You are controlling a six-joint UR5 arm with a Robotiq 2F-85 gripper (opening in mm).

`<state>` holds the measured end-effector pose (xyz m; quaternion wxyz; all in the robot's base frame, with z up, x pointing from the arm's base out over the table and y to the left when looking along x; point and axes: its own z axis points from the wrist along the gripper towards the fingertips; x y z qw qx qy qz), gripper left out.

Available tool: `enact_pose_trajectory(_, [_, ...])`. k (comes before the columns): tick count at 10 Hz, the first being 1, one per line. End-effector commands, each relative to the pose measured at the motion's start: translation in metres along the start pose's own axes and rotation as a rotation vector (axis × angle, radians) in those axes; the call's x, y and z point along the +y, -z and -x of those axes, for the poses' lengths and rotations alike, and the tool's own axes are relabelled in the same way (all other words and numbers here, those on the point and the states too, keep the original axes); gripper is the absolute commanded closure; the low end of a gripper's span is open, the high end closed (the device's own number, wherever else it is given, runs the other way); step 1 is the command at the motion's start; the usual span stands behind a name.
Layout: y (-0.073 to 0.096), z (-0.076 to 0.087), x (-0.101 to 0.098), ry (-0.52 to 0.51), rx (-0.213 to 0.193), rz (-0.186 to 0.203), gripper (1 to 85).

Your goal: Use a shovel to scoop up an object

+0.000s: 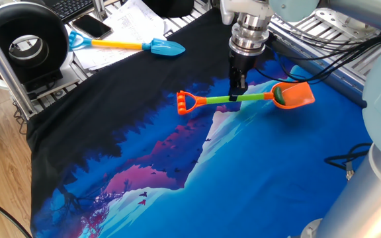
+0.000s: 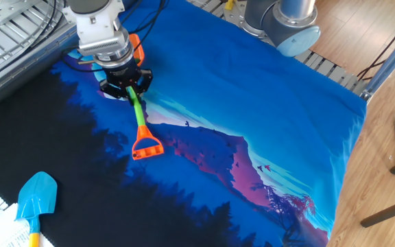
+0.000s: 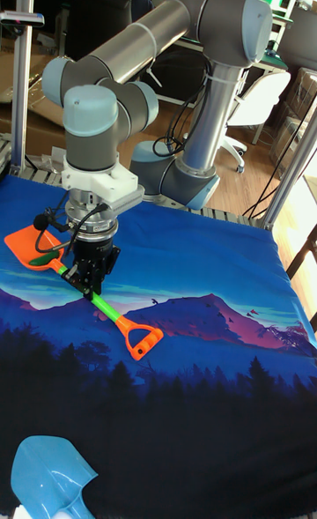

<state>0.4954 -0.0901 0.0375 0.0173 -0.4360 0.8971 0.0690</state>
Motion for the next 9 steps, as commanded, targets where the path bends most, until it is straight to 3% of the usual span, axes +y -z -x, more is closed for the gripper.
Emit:
enact_pose_trajectory(1, [0.002,0.000,-0.007,0.014,-0.005,-0.020,49.3])
enact_pose_trajectory(3, [0.003,0.004,0.000,-0.003,-0.022,0.008,49.3])
enact_pose_trajectory(4, [0.004,0.007,0.003,-0.027,-0.034,0.018,78.3])
enact_pose_trajectory(5, [0.006,0.005,0.005,-0.033,-0.025,0.019,83.3])
enact_pose_trajectory(9, [0.013,0.007,0.012,-0.060,-0.040,0.038,83.3])
